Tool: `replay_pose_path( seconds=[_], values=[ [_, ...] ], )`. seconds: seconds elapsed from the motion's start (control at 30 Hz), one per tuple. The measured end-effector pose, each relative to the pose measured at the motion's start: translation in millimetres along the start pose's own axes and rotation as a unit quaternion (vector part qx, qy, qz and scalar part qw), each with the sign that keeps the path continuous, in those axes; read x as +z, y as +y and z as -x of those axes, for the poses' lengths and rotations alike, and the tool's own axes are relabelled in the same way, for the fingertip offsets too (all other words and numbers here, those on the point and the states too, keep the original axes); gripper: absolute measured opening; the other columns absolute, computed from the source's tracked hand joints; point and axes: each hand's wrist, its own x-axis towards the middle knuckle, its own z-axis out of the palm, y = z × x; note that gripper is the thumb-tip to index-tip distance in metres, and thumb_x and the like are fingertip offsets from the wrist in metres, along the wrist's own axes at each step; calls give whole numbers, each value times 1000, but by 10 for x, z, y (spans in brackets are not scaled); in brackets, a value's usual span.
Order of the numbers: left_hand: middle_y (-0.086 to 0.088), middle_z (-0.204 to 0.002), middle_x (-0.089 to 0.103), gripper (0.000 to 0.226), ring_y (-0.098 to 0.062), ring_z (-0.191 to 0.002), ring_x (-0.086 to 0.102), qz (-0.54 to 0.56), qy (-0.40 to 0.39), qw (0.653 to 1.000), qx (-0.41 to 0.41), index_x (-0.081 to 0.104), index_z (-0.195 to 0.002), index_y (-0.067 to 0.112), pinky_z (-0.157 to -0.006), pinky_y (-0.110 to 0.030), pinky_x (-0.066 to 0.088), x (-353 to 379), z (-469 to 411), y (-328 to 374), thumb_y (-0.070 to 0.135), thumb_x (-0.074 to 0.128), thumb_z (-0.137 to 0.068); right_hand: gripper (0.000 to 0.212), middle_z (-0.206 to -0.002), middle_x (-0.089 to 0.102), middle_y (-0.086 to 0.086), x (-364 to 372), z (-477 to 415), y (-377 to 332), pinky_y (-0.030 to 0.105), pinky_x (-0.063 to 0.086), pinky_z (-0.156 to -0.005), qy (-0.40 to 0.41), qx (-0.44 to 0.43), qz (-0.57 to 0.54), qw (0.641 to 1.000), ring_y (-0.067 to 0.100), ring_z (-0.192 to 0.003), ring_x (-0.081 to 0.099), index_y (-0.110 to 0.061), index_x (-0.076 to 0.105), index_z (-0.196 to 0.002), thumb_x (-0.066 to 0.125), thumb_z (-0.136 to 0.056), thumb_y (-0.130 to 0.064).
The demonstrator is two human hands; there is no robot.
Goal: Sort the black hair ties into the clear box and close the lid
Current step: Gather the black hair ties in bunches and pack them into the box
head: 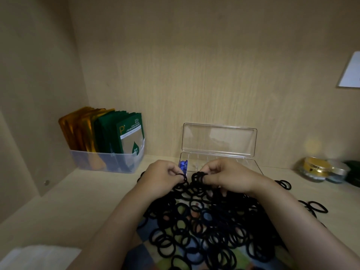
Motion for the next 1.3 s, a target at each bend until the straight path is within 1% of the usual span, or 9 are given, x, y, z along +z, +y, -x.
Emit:
replay_pose_path(
  seconds=[0.1,0.17,0.3,0.43,0.63,0.77,0.93,1.1,1.3],
  values=[
    [8,-75,75,5,-9,-66,71,50,-13,999,-13,75,-82,28,-68,-21,56,53,32,56,26,73,-86,18,-76,73,6,-3,-9,13,22,48,-50,-28,-4,-114,993,14,-68,68,-1,70,-106,61,-97,-14],
    [4,-82,76,6,-9,-66,72,106,-24,993,-36,76,-91,21,-63,-14,54,86,51,103,22,71,-88,19,-79,73,10,26,-35,34,22,46,-49,-20,-9,-115,993,20,-72,65,-3,72,-103,64,-95,-18],
    [0,-87,76,5,-16,-76,75,190,-23,979,-72,77,-88,16,-80,-30,61,111,28,100,18,73,-87,17,-70,70,9,59,-76,60,19,39,-40,14,-1,-94,995,19,-54,62,-3,71,-98,63,-96,-19],
    [-4,-92,77,15,-17,-83,76,250,-69,963,-73,76,-98,12,-78,-28,61,104,42,98,22,75,-87,31,-94,65,38,101,-106,86,19,35,-36,-23,-12,-181,983,22,-52,59,7,66,-110,63,-96,-20],
    [-22,-107,73,32,-31,-101,72,409,-173,892,-83,69,-112,1,-89,-37,58,39,88,175,27,61,-96,22,-68,69,10,162,-121,76,21,34,-34,46,30,-130,990,19,-46,60,1,66,-97,66,-94,-21],
    [-12,-108,75,30,-22,-102,72,335,-159,928,-40,71,-114,8,-87,-31,59,44,98,177,22,73,-88,15,-62,67,3,189,-128,57,21,36,-35,86,21,-63,994,21,-50,63,-11,67,-81,71,-88,-23],
    [-8,-102,77,22,-20,-97,74,307,-131,941,-44,76,-108,10,-83,-27,60,8,92,145,7,73,-86,20,-76,71,12,200,-120,47,21,38,-37,78,-4,-17,997,20,-51,63,-8,66,-95,74,-87,-25],
    [-9,-97,78,15,-23,-91,75,309,-85,947,-36,77,-101,9,-76,-25,61,-9,82,162,5,68,-90,18,-76,67,14,152,-72,32,24,42,-40,23,-38,-107,993,20,-57,64,-9,69,-101,69,-93,-26],
    [-5,-97,78,16,-18,-90,75,278,-77,957,-44,77,-101,10,-76,-23,60,-85,57,115,6,65,-91,16,-74,68,10,170,-58,18,22,42,-40,54,0,-157,986,14,-57,63,-6,72,-93,73,-89,-21]
  ],
)
